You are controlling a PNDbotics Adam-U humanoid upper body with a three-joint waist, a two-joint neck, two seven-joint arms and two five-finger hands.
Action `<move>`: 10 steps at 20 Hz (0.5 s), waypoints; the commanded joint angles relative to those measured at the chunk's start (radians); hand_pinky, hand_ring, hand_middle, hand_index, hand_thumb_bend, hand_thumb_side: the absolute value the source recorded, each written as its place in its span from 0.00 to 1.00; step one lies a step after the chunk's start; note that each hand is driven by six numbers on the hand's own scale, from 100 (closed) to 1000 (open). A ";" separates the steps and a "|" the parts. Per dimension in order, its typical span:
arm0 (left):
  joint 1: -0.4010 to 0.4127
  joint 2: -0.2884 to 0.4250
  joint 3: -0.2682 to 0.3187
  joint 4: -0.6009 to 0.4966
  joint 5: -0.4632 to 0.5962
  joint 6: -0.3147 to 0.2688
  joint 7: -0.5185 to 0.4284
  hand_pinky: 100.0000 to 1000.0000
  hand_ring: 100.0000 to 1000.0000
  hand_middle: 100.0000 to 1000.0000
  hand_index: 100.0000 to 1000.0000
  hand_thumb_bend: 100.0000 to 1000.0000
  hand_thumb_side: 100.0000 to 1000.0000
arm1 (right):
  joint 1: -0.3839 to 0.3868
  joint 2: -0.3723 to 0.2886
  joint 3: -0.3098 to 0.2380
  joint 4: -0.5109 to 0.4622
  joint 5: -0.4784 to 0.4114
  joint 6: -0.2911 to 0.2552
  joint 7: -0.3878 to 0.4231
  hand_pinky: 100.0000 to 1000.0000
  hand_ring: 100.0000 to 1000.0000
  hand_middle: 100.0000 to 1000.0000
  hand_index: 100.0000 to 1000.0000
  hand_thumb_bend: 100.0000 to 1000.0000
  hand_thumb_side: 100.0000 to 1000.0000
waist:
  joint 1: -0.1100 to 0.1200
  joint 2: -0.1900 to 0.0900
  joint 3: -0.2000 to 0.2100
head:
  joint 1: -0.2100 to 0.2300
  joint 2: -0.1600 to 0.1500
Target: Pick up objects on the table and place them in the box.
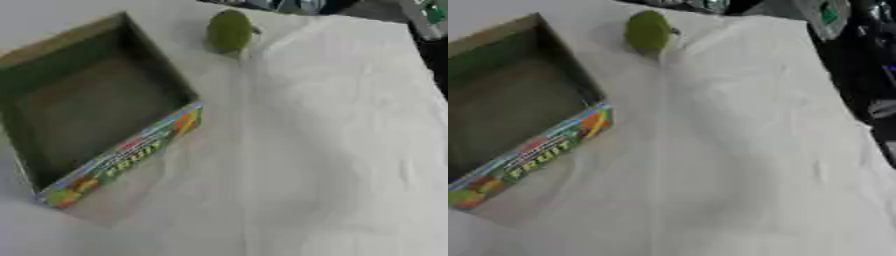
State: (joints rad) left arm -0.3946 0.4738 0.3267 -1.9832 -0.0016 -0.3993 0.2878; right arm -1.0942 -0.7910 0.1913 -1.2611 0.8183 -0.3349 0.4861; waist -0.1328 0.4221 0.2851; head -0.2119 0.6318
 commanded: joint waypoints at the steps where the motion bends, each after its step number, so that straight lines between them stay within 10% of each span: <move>1: -0.002 0.030 0.013 -0.017 -0.008 0.004 0.002 0.54 0.62 0.58 0.71 0.00 0.52 | -0.003 -0.061 -0.029 -0.025 -0.019 0.008 -0.006 0.85 0.88 0.87 0.96 0.00 0.33 | 0.007 -0.024 -0.002 | 0.006 -0.002; 10: 0.001 0.029 0.014 -0.017 -0.011 0.004 0.001 0.54 0.62 0.58 0.71 0.00 0.52 | 0.017 -0.088 -0.055 -0.050 -0.069 0.021 -0.026 0.86 0.90 0.88 0.96 0.00 0.28 | 0.008 -0.022 -0.005 | 0.011 -0.003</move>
State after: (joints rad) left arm -0.3884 0.4738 0.3291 -1.9832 -0.0084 -0.3969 0.2887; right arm -1.0635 -0.8340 0.1539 -1.2890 0.7615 -0.3162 0.4657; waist -0.1328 0.4221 0.2806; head -0.2031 0.6318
